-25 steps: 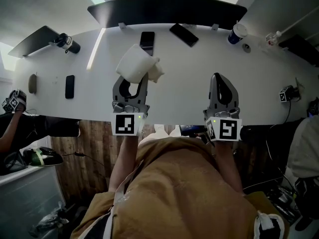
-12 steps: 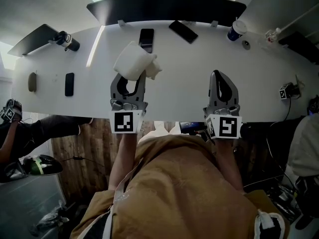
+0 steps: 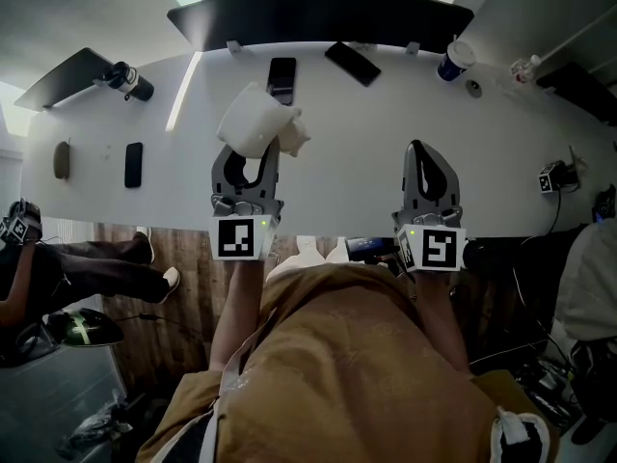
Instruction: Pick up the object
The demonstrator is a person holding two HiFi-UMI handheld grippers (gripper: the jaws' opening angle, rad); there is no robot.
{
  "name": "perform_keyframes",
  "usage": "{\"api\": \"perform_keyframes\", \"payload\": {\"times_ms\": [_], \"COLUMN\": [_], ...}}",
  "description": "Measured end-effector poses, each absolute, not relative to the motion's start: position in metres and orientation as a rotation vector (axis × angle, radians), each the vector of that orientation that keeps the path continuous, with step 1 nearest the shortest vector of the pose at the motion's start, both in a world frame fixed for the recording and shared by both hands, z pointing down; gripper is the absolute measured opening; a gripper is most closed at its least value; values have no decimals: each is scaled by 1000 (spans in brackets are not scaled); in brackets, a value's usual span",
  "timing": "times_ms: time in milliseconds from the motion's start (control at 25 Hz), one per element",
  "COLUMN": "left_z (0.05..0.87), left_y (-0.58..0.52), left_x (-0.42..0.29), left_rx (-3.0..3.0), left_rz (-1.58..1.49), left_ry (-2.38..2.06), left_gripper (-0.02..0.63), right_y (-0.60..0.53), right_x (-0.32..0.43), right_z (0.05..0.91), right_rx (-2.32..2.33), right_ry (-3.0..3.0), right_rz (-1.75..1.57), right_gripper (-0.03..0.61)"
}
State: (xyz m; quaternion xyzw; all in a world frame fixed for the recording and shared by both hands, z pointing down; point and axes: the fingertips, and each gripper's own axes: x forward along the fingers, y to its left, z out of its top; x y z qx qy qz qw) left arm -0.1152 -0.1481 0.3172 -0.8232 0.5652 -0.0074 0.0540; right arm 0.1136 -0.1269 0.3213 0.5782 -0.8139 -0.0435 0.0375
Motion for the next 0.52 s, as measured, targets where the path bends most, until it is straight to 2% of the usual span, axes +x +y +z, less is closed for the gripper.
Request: {"api": "perform_keyframes", "payload": {"times_ms": [520], "left_z": [321], "left_y": [-151], "left_x": [-115], "left_rx": [-2508], "left_rz": [-37], "left_ry": [1732], "left_gripper": [147], "right_y": [-130], "right_x": [120], "right_z": [323], "right_rx": [1773], "right_ry": [-2498], "right_rz": [-121], "right_gripper": [8]}}
